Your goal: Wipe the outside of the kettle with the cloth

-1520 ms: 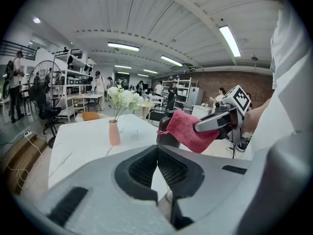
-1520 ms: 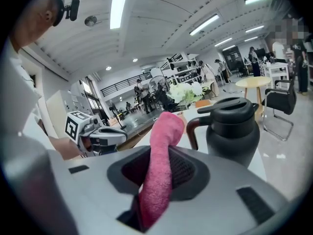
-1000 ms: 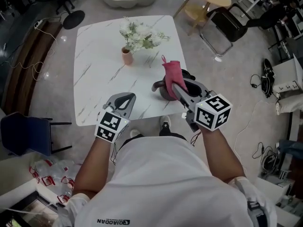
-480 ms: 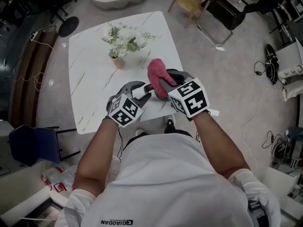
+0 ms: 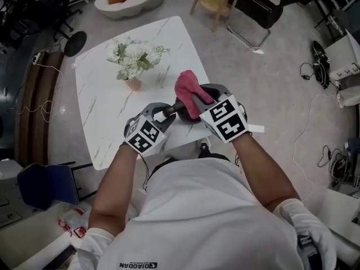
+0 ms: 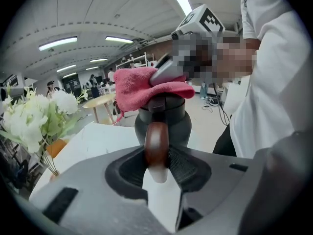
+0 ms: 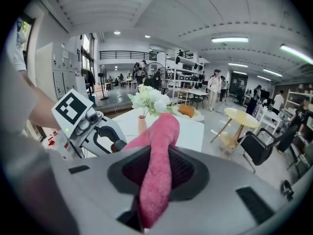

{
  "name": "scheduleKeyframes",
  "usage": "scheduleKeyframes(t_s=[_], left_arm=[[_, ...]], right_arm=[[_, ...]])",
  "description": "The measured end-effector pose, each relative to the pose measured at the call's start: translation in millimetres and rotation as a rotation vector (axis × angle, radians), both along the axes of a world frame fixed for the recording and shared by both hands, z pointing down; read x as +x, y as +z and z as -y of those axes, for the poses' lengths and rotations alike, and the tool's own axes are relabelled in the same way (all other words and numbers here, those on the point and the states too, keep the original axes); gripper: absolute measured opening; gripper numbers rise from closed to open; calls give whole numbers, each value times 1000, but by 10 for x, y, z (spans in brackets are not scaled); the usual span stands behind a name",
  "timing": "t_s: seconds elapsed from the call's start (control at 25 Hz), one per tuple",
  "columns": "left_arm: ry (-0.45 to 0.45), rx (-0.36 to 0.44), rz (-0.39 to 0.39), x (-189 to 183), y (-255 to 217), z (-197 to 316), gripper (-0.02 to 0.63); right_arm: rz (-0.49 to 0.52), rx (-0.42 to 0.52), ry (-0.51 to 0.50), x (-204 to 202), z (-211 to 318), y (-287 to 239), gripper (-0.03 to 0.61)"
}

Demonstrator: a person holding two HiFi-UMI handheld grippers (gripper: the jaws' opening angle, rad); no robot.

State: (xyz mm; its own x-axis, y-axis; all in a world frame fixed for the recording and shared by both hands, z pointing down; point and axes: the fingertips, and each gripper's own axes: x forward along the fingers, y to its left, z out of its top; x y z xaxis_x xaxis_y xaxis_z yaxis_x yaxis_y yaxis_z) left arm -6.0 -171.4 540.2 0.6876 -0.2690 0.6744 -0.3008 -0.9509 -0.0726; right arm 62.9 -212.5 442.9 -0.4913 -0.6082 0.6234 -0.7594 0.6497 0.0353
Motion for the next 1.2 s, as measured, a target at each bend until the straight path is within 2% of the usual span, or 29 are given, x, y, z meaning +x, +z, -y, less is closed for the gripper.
scheduleKeyframes(t_s=[0.28, 0.44, 0.6, 0.68, 0.8, 1.0, 1.2], left_arm=[[72, 52, 79, -28, -9, -20, 147], [87, 52, 72, -28, -95, -30, 148], [86, 48, 61, 3, -109, -8, 146], [85, 45, 64, 11, -107, -7, 144], [86, 34, 72, 0, -92, -11, 143], [44, -16, 3, 2, -105, -13, 130], [4, -10, -62, 30, -215, 11, 129]], right_arm=[[32, -6, 83, 424, 91, 96, 89], [47, -27, 121, 639, 87, 246, 89], [87, -22, 130, 687, 96, 278, 91], [69, -15, 148, 756, 113, 280, 91], [33, -27, 225, 1038, 150, 358, 89], [82, -46, 353, 1526, 93, 375, 89], [187, -9, 318, 1417, -23, 221, 91]])
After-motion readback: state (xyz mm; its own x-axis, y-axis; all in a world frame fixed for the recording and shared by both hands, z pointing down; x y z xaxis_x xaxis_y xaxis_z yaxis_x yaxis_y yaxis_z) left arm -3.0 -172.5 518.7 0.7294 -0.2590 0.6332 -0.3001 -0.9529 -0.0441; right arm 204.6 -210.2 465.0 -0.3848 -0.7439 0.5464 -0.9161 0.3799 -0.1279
